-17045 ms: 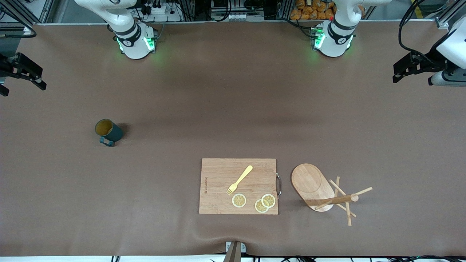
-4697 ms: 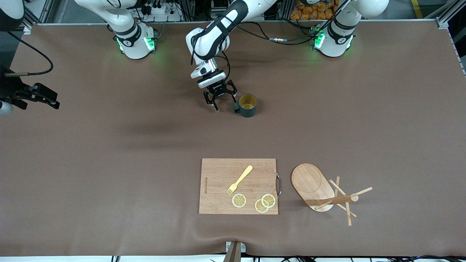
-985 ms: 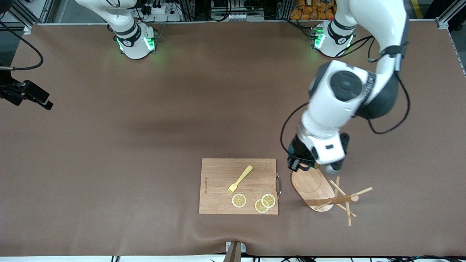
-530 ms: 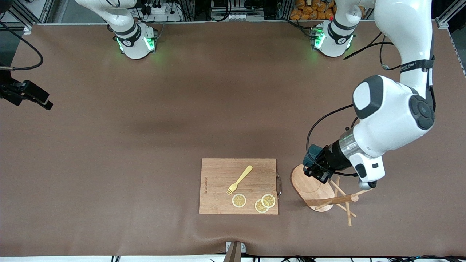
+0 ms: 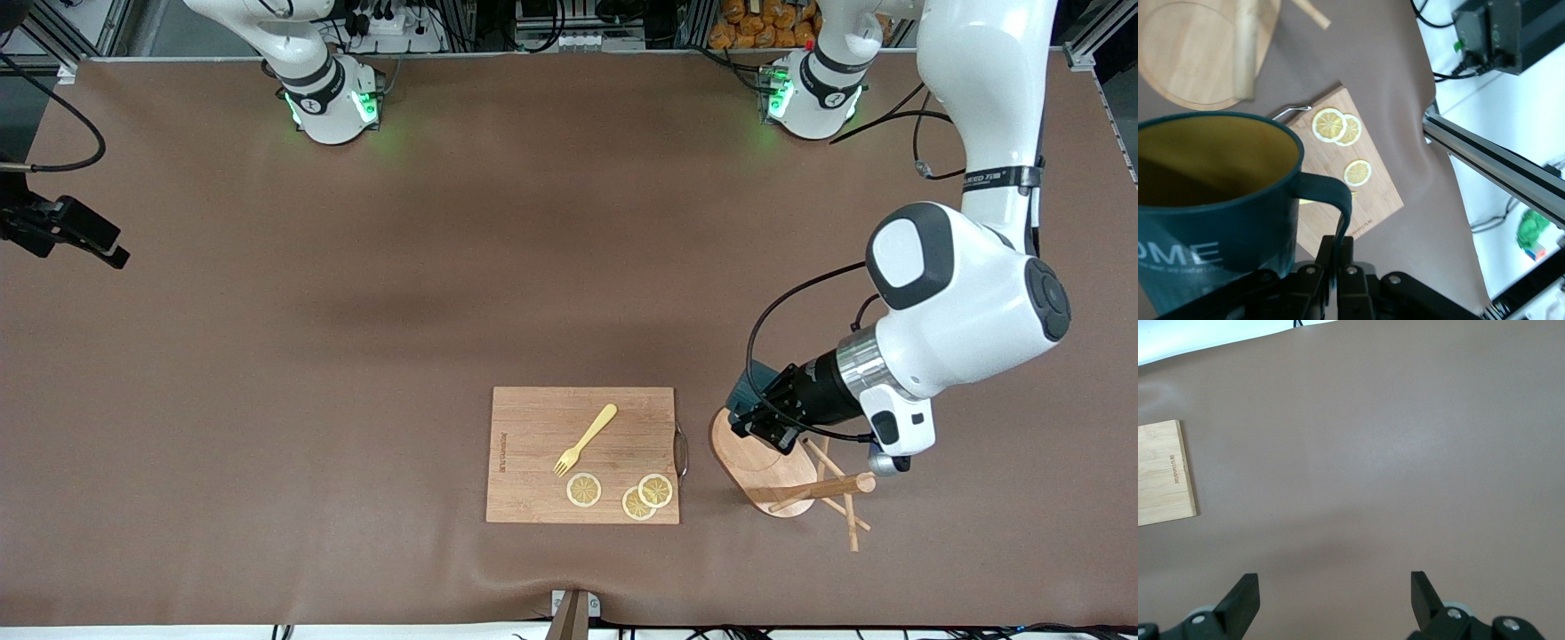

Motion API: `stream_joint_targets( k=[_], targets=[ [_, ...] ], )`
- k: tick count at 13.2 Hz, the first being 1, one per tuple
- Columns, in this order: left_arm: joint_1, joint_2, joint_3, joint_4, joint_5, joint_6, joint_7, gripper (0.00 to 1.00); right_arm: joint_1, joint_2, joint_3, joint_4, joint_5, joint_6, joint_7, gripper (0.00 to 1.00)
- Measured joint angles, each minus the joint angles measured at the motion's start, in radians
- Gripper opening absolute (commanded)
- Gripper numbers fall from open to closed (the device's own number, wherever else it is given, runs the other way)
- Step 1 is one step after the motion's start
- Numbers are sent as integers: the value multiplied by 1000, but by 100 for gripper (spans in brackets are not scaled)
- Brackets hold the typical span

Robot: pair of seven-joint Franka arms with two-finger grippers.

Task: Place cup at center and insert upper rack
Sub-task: 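Hang the mug handle on a stand peg with the left gripper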

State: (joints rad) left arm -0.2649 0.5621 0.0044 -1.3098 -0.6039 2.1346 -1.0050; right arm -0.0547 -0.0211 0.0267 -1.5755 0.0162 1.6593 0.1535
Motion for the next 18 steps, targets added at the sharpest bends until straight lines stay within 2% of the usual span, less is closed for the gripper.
stream_joint_targets(
  k=[13,14,15,18],
  targets=[
    [104,48,1,-1,-104,86,100,0,-1,0,-1,0,0,0,1,100],
    [106,48,0,-1,-105,86,100,32,-1,0,-1,0,0,0,1,100],
    [107,49,0,-1,-105,87,100,99,-1,0,-1,0,0,0,1,100],
    [106,49,-1,0,-105,95,101,100,-1,0,-1,0,0,0,1,100]
  ],
)
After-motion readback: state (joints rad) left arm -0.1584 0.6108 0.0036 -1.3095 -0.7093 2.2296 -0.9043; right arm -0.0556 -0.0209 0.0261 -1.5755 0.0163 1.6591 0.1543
